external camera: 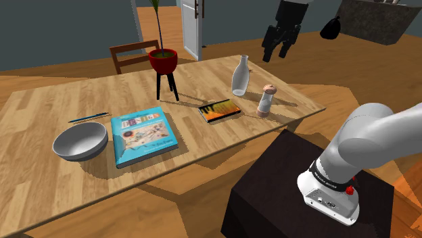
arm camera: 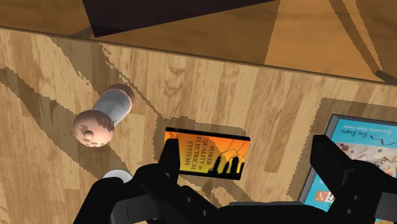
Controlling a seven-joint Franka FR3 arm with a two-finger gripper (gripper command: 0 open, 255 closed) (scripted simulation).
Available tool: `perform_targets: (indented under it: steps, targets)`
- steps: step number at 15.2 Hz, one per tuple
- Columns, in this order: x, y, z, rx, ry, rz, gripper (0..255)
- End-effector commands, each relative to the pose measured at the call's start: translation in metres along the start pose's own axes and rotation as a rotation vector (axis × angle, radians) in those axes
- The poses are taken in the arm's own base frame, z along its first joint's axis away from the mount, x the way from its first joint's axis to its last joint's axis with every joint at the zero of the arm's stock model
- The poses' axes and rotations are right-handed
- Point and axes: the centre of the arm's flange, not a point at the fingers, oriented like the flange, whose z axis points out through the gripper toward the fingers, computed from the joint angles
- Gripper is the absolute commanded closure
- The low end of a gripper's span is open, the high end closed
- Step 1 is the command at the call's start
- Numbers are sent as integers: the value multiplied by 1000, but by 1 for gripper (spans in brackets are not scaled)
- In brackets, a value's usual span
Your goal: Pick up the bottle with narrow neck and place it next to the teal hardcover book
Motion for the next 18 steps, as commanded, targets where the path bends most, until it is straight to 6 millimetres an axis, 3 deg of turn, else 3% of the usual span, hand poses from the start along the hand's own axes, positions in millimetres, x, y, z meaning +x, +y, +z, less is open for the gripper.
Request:
perform_targets:
  steps: [1,18]
  targets:
    - [0,0,0,0,0,0,0]
    - [168,125,69,-31,7,21,0]
